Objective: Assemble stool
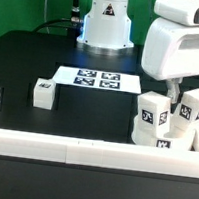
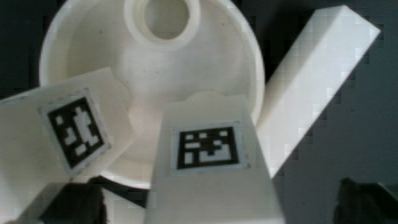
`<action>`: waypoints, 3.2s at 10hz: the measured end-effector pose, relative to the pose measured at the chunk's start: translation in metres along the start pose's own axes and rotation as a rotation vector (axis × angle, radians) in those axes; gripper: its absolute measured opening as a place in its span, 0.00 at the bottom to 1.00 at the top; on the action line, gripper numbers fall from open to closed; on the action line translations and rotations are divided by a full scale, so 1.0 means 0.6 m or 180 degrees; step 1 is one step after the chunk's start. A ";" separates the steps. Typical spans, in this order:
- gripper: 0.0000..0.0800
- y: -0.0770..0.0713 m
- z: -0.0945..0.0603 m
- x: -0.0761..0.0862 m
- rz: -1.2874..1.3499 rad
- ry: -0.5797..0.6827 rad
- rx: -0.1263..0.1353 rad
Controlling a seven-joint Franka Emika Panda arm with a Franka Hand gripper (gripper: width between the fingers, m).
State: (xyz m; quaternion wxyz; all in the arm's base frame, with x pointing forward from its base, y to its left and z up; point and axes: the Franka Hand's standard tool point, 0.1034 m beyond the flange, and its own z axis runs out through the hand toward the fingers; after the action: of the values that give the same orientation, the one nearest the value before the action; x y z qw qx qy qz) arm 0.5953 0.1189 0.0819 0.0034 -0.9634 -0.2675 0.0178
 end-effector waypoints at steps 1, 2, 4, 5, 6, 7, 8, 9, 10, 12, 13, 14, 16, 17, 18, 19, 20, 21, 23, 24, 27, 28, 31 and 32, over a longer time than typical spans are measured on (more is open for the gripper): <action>0.65 0.001 0.001 -0.001 0.0004 0.0001 -0.0002; 0.48 0.001 0.001 -0.001 0.0004 0.0001 -0.0001; 0.42 0.001 0.001 -0.001 0.0049 0.0001 -0.0002; 0.42 0.002 0.001 -0.001 0.0049 0.0001 -0.0002; 0.42 0.002 0.001 -0.001 0.0062 0.0001 -0.0001; 0.42 0.000 0.001 -0.001 0.0444 0.0006 0.0007; 0.42 -0.003 0.002 0.001 0.0914 0.0039 0.0000; 0.42 -0.006 0.002 0.000 0.1426 0.0045 -0.0001; 0.42 -0.007 0.002 0.001 0.1834 0.0043 0.0002; 0.42 -0.009 0.003 0.002 0.2640 0.0044 0.0017; 0.42 -0.012 0.004 0.002 0.3126 0.0043 0.0018; 0.42 -0.013 0.004 0.003 0.3407 0.0044 0.0019; 0.42 -0.013 0.004 0.003 0.3742 0.0044 0.0025; 0.42 -0.013 0.004 0.003 0.3977 0.0042 0.0028; 0.42 -0.013 0.005 0.003 0.4164 0.0041 0.0030; 0.42 -0.013 0.005 0.003 0.4319 0.0040 0.0036; 0.42 -0.012 0.005 0.003 0.4729 0.0057 0.0092; 0.42 -0.010 0.006 0.001 0.5170 0.0122 0.0211; 0.42 -0.013 0.007 0.000 0.5974 0.0207 0.0410; 0.42 -0.013 0.007 0.000 0.6239 0.0249 0.0447; 0.42 -0.013 0.007 0.001 0.6793 0.0190 0.0544; 0.42 -0.013 0.007 0.001 0.7035 0.0160 0.0586; 0.42 -0.011 0.007 0.002 0.7831 0.0128 0.0796; 0.42 -0.010 0.008 0.002 0.8173 0.0128 0.0916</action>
Offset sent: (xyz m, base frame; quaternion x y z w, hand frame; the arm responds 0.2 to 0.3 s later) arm 0.0000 0.0000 0.0000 0.0000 0.0000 0.0650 0.9979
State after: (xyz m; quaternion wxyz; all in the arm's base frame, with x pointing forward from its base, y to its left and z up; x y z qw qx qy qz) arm 0.5933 0.1244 0.0773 0.0911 -0.5205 0.8487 0.0223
